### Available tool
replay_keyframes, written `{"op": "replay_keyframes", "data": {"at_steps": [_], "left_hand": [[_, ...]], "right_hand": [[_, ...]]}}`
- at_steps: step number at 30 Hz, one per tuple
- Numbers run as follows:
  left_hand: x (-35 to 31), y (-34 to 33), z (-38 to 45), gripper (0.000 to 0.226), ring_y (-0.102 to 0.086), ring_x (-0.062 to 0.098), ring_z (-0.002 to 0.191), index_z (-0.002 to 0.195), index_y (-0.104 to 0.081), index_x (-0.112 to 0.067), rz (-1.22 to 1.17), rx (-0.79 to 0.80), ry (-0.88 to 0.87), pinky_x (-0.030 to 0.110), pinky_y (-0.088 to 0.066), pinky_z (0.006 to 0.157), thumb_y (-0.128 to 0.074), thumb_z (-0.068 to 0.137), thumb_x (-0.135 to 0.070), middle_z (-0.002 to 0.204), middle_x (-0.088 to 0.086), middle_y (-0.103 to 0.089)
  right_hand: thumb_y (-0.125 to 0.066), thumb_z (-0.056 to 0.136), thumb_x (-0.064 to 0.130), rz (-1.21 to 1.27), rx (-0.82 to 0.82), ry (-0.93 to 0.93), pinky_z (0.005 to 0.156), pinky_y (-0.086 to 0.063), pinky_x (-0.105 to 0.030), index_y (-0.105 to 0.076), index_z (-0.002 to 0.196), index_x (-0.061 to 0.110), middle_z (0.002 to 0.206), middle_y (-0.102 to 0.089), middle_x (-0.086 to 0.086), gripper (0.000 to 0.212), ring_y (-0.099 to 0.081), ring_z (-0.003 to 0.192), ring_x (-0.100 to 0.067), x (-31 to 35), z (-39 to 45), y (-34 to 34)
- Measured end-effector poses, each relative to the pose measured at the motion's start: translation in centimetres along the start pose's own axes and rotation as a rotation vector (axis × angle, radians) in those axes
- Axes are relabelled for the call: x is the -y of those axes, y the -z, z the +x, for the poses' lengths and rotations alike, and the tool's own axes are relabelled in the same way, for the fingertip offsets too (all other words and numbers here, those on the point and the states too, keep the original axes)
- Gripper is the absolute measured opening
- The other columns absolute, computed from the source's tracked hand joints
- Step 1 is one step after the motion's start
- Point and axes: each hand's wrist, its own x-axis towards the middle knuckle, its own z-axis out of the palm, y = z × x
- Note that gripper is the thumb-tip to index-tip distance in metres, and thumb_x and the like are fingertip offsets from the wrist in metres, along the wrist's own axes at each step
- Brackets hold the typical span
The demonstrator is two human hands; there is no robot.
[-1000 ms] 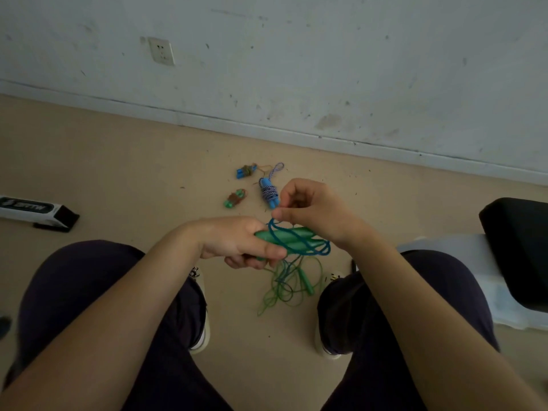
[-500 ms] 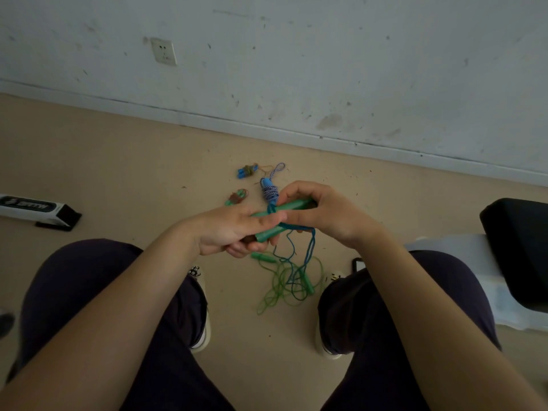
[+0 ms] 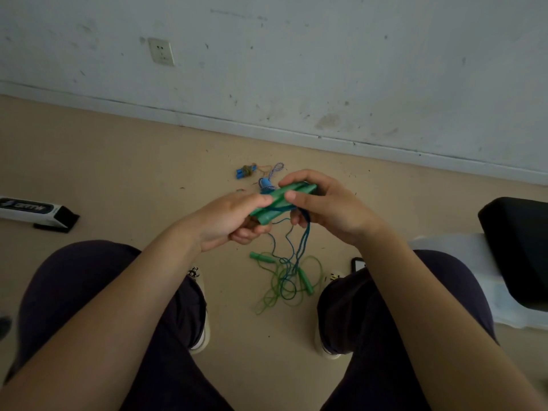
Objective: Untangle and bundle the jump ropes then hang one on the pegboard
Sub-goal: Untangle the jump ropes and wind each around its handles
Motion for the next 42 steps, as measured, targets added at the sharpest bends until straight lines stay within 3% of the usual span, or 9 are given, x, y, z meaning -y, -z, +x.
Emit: {"op": "replay_keyframes", "data": {"at_steps": [5,8,11,16,23,26,30,36,42], "left_hand": [[0.4,-0.4,-0.1,0.035,-0.038,0.009,0.054,0.122,-0.052,-0.02,-0.019,-0.007,-0.036,0.02,-0.023,0.044,-0.048,0.092,-0.039,0.07,-0.001,-0.055],[0.5,-0.3,-0.2,0.04,-0.049,0.012,0.055,0.129,-0.052,-0.015,-0.012,-0.06,-0.092,0.019,-0.028,0.043,-0.057,0.096,-0.037,0.076,0.004,-0.064],[0.4,-0.3,-0.2,0.032,-0.057,0.014,0.056,0.12,-0.064,-0.018,-0.025,-0.14,-0.128,0.018,-0.034,0.041,-0.062,0.092,-0.035,0.083,0.008,-0.071],[0.5,-1.0,0.1,0.018,-0.05,0.011,0.054,0.113,-0.062,-0.019,0.057,-0.206,-0.083,0.021,-0.034,0.044,-0.046,0.106,-0.025,0.078,0.003,-0.063],[0.3,-1.6,-0.2,0.026,-0.047,0.012,0.054,0.114,-0.056,-0.009,0.106,-0.114,-0.057,0.021,-0.033,0.044,-0.039,0.108,-0.027,0.073,0.001,-0.061],[0.1,-1.4,-0.2,0.026,-0.051,0.016,0.051,0.112,-0.058,-0.014,0.104,-0.101,-0.058,0.023,-0.035,0.042,-0.045,0.105,-0.035,0.073,0.005,-0.064],[0.4,-1.3,-0.3,0.048,-0.052,0.017,0.045,0.113,-0.055,-0.02,0.193,-0.019,0.031,0.024,-0.037,0.041,-0.052,0.09,-0.062,0.066,0.004,-0.063],[0.8,-0.8,-0.2,0.039,-0.049,0.013,0.044,0.103,-0.062,-0.016,0.097,-0.079,-0.016,0.022,-0.037,0.04,-0.062,0.09,-0.052,0.063,0.003,-0.061],[0.5,-0.8,-0.4,0.047,-0.052,0.015,0.047,0.099,-0.06,-0.015,0.061,-0.003,-0.019,0.021,-0.04,0.042,-0.066,0.081,-0.058,0.066,0.005,-0.063]], "right_hand": [[-0.068,0.09,0.014,0.09,-0.084,-0.011,0.045,-0.041,-0.024,-0.059,0.105,0.003,0.075,-0.061,-0.009,0.021,-0.052,0.053,-0.02,-0.5,0.2,-0.6],[-0.07,0.087,0.018,0.135,-0.097,0.003,0.044,-0.039,-0.023,-0.061,0.099,0.003,0.071,-0.062,-0.008,0.021,-0.052,0.051,-0.018,-0.4,0.2,-0.6],[-0.072,0.081,0.024,0.115,-0.131,0.036,0.045,-0.041,-0.023,-0.06,0.097,0.003,0.07,-0.064,-0.007,0.029,-0.054,0.051,-0.017,-0.4,0.3,-0.6],[-0.072,0.085,0.02,0.096,-0.166,0.051,0.044,-0.042,-0.023,-0.06,0.096,0.004,0.068,-0.065,-0.005,0.022,-0.056,0.05,-0.017,-0.9,0.4,-0.8],[-0.074,0.086,0.024,0.06,-0.123,0.035,0.043,-0.042,-0.024,-0.057,0.094,0.008,0.069,-0.065,-0.009,0.024,-0.055,0.048,-0.019,-1.0,0.5,-0.9],[-0.071,0.09,0.021,0.038,-0.113,0.049,0.043,-0.041,-0.024,-0.057,0.095,0.005,0.069,-0.065,-0.01,0.022,-0.055,0.048,-0.019,-0.7,0.5,-0.6],[-0.069,0.091,0.025,-0.043,-0.123,0.032,0.042,-0.042,-0.024,-0.056,0.099,0.001,0.068,-0.065,-0.012,0.028,-0.055,0.047,-0.021,-0.6,0.3,-0.9],[-0.073,0.081,0.032,-0.017,-0.117,0.039,0.043,-0.044,-0.025,-0.063,0.097,-0.002,0.072,-0.067,-0.012,0.039,-0.057,0.049,-0.021,-0.3,0.3,-0.6],[-0.073,0.081,0.033,0.005,-0.075,0.052,0.043,-0.041,-0.023,-0.064,0.094,0.0,0.068,-0.066,-0.012,0.036,-0.054,0.046,-0.018,-0.4,0.3,-0.1]]}}
